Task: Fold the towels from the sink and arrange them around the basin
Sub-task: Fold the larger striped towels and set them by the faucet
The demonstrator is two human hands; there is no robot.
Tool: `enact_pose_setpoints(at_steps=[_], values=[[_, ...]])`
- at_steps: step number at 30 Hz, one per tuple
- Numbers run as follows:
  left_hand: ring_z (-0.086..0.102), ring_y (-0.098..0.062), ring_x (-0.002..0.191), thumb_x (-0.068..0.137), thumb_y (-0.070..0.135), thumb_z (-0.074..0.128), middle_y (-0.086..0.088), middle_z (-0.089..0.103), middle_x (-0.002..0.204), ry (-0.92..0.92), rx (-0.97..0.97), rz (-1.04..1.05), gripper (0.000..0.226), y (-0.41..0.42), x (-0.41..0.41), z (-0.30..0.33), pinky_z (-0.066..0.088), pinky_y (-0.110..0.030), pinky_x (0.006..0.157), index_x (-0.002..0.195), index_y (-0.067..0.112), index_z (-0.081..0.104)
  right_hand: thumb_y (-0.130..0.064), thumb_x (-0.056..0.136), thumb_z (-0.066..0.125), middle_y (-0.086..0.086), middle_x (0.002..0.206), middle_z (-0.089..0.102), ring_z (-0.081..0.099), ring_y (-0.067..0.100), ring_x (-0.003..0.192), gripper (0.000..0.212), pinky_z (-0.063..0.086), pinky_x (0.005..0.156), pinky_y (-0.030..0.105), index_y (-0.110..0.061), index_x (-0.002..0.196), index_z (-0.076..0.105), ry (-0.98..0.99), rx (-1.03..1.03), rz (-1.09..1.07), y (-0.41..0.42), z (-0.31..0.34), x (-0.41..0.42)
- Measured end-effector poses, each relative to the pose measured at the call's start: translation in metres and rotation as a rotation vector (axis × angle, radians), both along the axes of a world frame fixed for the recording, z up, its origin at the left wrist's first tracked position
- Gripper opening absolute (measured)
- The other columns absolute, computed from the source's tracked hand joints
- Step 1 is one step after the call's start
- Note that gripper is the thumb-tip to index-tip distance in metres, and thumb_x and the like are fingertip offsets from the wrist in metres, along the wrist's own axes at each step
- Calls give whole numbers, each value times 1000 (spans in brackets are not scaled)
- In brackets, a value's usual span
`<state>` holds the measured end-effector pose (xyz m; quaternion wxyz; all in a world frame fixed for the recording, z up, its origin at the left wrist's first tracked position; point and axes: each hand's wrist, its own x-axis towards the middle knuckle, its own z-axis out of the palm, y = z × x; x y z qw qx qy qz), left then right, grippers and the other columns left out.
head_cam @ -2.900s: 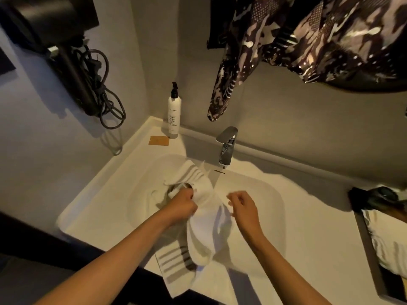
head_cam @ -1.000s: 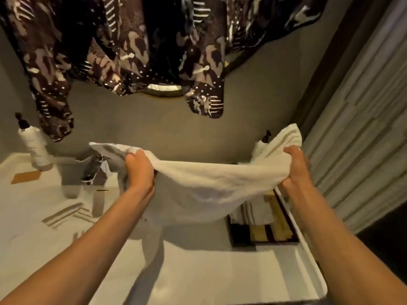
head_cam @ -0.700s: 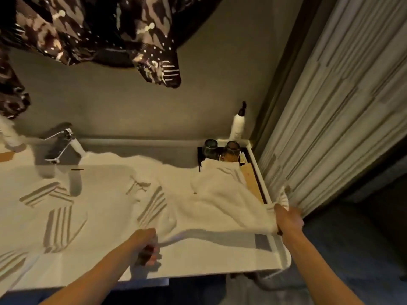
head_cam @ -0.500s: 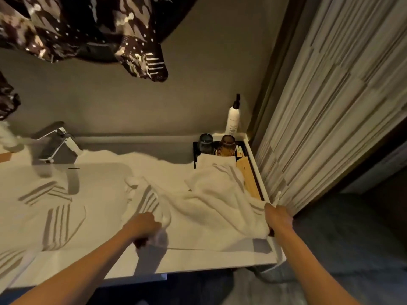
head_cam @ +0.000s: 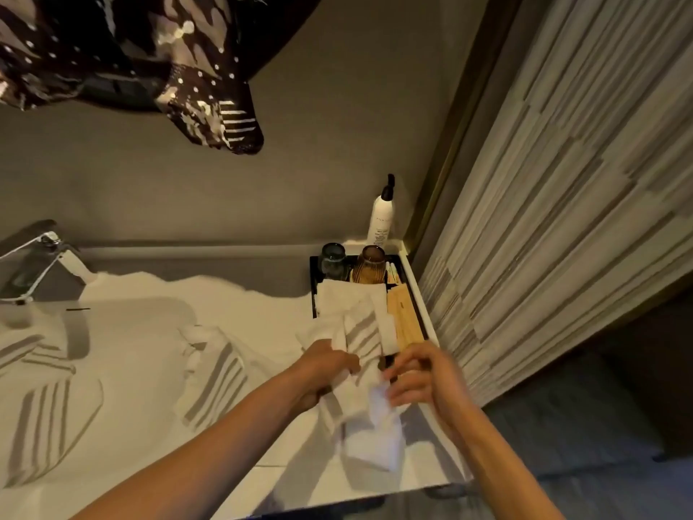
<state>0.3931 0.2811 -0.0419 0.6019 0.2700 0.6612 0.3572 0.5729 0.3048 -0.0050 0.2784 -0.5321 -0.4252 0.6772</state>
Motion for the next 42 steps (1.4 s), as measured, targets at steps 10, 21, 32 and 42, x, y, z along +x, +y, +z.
enact_pose_setpoints(at_steps=[10,21,32,42], values=[[61,-22,98,85,4,55,-6,68,105,374,457,-454,22,-9,-30,-4,44,-22,74,104,7,66,-68,46,84,11,111,67,63,27,91,88,55,73,37,-15,114,62,-545,-197,226,103,-48,-94],[60,-13,97,95,30,60,4,63,107,-50,349,-487,18,-6,42,42,47,-31,91,112,26,56,-20,92,54,17,130,57,57,41,112,52,50,89,44,-6,140,43,-678,350,-210,151,63,-35],[55,-37,113,81,46,68,-11,58,116,798,-248,410,59,-51,-138,-105,45,-41,91,121,9,47,-15,98,49,23,133,54,54,43,117,43,47,90,44,-2,138,46,-824,446,-114,156,26,-13],[63,-30,98,93,21,54,-16,59,121,576,-729,-233,41,-73,-227,-68,55,-37,77,127,-2,52,-11,93,55,29,119,58,57,48,105,38,48,82,50,2,128,49,-963,521,-25,165,27,-18]])
